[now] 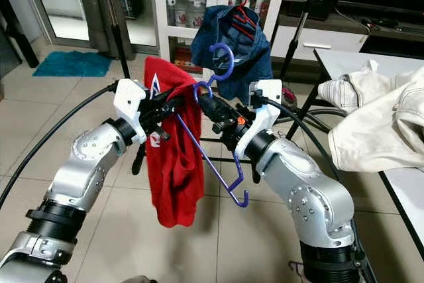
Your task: Hang hanger
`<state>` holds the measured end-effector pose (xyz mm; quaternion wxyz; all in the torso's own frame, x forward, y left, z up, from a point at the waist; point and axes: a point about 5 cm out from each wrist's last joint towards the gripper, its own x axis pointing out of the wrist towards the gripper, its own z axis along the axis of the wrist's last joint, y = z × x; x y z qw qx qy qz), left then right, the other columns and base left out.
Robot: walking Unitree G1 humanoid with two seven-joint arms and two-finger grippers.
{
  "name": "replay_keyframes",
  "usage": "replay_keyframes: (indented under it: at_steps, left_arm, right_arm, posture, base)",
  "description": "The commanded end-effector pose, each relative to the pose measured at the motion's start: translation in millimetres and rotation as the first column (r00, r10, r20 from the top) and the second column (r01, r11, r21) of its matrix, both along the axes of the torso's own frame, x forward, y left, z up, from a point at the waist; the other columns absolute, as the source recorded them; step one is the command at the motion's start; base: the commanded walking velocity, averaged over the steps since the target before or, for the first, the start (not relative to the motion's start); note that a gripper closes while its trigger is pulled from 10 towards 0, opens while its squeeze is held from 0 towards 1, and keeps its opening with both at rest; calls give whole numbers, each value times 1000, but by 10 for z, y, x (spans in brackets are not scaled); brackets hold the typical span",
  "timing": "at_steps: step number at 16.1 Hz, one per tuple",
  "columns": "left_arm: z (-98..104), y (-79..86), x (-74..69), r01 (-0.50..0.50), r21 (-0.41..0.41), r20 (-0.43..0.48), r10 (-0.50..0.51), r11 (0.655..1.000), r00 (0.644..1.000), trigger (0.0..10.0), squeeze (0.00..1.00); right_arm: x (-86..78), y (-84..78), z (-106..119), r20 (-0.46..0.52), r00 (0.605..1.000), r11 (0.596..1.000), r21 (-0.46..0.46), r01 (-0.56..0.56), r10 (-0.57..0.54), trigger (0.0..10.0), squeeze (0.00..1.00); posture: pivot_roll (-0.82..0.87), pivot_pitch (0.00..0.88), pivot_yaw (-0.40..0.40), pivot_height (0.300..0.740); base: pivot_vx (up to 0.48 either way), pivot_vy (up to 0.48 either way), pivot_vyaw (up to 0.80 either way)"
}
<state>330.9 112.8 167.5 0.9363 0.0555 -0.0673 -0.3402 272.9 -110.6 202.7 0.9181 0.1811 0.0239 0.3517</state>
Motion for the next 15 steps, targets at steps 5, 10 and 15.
replay_keyframes:
  at_steps: [5,10,15]
  left_arm:
    - [308,30,-36,7,-104,119,6,995,993,0,0]
    - [669,49,-9,-10,-155,236,47,988,971,0,0]
    - [710,299,121,-202,-135,242,230,970,942,0,0]
  right_arm:
    - [53,-19,-19,-26,999,998,-46,37,-38,10000,0]
    - [107,-53,-266,-160,973,980,-137,144,-166,10000,0]
    - [17,-158,-381,-185,972,935,-347,73,-144,10000,0]
  posture:
    - [-46,0,-46,740]
    - [-44,0,-42,740]
    - [-50,0,-37,740]
  base:
    - [0,0,0]
    - [0,0,0]
    - [0,0,0]
